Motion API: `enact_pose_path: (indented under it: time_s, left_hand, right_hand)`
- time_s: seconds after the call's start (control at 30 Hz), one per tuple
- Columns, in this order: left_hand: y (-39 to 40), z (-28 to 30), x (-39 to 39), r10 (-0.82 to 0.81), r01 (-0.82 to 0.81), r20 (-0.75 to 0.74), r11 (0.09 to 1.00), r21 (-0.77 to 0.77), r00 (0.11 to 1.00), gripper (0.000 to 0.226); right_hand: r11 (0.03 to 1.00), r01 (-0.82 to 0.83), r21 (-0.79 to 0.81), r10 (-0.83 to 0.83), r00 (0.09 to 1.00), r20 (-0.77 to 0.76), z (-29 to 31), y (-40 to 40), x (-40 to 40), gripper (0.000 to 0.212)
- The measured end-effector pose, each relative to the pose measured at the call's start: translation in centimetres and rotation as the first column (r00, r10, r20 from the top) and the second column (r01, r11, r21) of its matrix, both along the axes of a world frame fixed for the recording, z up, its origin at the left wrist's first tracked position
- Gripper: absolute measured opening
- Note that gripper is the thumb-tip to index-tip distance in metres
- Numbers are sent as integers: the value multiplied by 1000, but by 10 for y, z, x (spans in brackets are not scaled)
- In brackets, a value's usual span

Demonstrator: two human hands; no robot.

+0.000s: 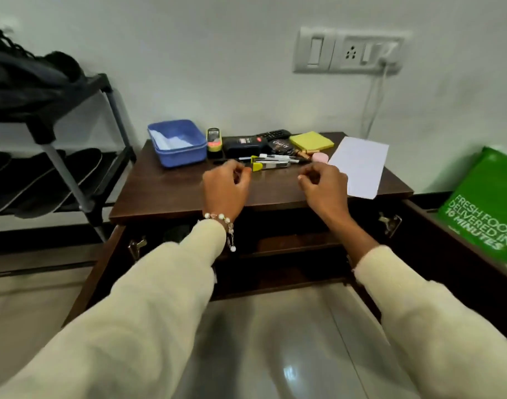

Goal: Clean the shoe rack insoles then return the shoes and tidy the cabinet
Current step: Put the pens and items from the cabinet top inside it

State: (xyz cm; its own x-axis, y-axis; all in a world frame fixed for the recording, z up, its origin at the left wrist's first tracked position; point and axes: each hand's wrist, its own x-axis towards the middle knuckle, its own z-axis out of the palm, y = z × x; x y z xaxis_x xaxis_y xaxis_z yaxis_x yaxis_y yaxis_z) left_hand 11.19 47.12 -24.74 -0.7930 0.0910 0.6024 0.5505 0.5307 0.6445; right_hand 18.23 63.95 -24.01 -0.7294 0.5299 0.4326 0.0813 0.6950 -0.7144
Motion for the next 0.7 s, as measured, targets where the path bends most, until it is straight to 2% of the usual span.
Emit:
enact_pose_path:
  time_s: [0.1, 0.2, 0.37, 0.5, 0.7]
  left_hand:
    - [15, 13, -32, 64, -53, 66, 985, -162, 996, 18]
    - [29, 13, -58, 10, 37, 127, 932, -360, 992, 30]
    - [52, -3, -80, -11, 74, 113, 819, -569, 994, 41]
    - [59, -9, -88, 9, 19, 41, 785, -620, 999, 42]
    - [58, -9, -85, -20, 9, -12, 790, -613, 1000, 47]
  right_hand:
    - [981, -29, 191, 2, 990, 141, 12, 25, -37, 24]
    - [924, -130, 360, -2, 939, 343, 17, 46, -71, 31]
    - [809, -277, 518, -64, 835, 546, 9, 65, -107, 42]
    - [773, -281, 569, -76, 849, 522, 0, 71, -119, 35]
    - [837, -150, 527, -47, 938, 343, -1, 71, -118, 31]
